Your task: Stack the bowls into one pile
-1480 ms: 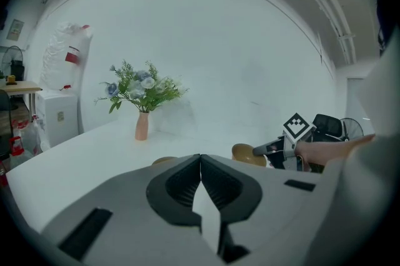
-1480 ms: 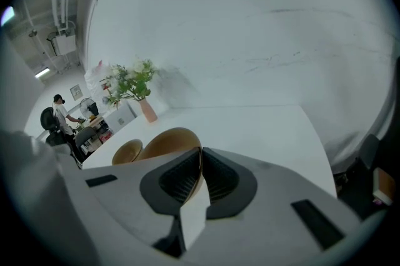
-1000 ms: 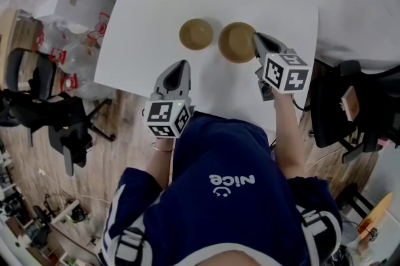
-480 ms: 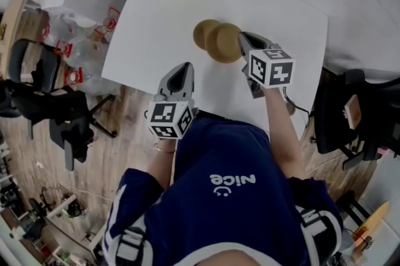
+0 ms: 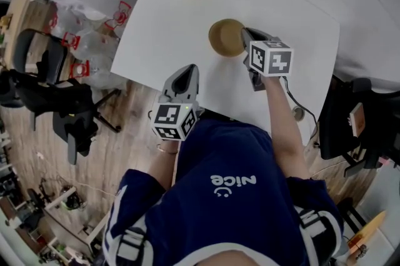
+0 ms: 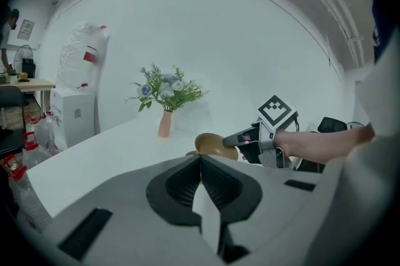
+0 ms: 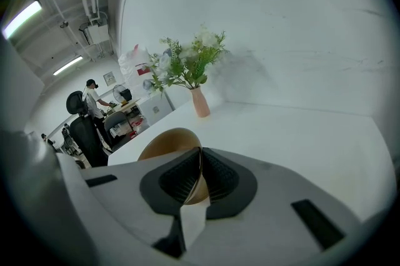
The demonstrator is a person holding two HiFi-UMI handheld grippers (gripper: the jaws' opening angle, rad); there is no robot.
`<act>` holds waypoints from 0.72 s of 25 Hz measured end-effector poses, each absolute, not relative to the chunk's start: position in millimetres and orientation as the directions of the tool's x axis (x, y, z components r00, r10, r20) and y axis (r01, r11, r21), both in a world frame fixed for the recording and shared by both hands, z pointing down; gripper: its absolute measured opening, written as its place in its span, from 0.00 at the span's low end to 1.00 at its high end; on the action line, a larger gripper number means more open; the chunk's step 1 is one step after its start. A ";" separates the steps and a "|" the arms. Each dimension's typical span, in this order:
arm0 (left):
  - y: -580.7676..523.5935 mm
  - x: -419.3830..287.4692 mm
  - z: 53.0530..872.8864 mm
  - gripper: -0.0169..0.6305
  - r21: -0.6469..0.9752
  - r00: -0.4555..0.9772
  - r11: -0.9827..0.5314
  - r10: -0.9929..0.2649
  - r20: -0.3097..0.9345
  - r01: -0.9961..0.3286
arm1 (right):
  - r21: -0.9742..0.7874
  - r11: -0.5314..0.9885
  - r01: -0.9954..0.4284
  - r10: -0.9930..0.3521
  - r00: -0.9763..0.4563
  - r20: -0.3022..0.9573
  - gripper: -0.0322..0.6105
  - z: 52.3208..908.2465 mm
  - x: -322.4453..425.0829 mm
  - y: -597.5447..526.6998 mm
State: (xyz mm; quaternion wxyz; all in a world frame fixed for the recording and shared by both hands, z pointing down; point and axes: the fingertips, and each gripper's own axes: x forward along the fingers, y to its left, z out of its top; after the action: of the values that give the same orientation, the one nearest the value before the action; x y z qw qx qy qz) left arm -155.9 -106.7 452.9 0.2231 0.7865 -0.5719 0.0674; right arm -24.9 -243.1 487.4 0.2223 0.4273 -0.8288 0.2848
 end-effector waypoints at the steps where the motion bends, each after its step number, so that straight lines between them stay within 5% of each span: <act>1: -106.9 -159.5 453.1 0.05 0.275 0.332 -0.241 -0.871 0.361 -0.931 | -0.279 0.470 -0.838 -0.580 -0.531 0.617 0.10 489.4 -26.8 -246.0; 18: -107.2 -181.9 459.2 0.05 0.258 0.295 -0.203 -0.870 0.395 -0.945 | -0.173 0.506 -0.845 -0.549 -0.471 0.691 0.10 531.3 -40.1 -264.0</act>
State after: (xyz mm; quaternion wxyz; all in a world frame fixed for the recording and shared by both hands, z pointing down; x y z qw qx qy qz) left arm -181.9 -107.2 459.2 0.2291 0.7712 -0.5883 0.0812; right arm -40.1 -264.0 531.3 0.2888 0.4256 -0.8185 0.2561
